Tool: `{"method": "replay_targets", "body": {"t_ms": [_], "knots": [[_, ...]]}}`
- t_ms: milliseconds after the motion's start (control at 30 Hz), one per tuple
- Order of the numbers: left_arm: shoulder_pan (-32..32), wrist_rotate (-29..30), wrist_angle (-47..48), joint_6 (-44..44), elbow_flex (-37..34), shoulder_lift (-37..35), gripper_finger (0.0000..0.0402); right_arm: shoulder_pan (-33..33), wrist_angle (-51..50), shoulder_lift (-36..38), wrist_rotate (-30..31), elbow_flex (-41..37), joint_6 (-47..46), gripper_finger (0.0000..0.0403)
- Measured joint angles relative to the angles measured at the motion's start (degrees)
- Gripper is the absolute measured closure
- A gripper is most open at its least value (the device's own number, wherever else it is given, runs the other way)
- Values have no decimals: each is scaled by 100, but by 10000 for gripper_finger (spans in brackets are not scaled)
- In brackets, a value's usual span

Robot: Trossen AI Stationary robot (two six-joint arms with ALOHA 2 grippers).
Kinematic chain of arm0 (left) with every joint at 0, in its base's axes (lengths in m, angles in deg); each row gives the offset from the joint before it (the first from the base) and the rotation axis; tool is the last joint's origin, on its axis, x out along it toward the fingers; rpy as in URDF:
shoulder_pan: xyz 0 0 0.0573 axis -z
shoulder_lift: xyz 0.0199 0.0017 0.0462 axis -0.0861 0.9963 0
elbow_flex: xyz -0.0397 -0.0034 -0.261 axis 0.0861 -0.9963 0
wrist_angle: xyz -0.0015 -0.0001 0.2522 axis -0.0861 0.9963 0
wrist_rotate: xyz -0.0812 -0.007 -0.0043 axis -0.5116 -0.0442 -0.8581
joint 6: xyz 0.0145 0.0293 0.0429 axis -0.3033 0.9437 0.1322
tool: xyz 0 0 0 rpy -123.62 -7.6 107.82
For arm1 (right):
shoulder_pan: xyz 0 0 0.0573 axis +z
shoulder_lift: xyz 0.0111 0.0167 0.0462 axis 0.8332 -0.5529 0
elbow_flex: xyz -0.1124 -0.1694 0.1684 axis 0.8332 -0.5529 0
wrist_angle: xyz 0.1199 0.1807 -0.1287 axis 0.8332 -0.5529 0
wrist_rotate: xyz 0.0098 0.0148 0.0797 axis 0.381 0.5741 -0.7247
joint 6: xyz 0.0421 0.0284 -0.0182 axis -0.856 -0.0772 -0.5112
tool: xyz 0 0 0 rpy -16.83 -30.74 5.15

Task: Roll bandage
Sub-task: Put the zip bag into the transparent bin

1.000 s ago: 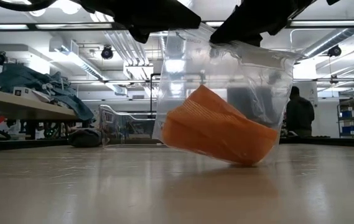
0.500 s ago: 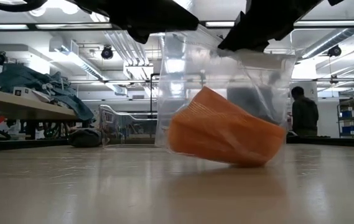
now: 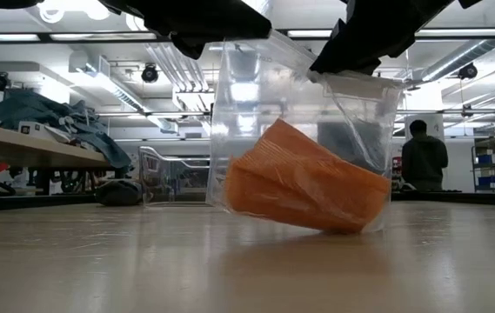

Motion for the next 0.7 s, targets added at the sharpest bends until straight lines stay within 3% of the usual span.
{"method": "replay_targets", "body": {"t_ms": [200,367,700], "knots": [[57,-1,107,-131,0,-91,401,0,-216,11,-41,-2,-146,349],[101,16,225,-183,0,-167,401,36,-373,13,-157,1,-146,394],[111,57,432,-404,0,-202,401,48,-524,13,-602,1,-207,371]]}}
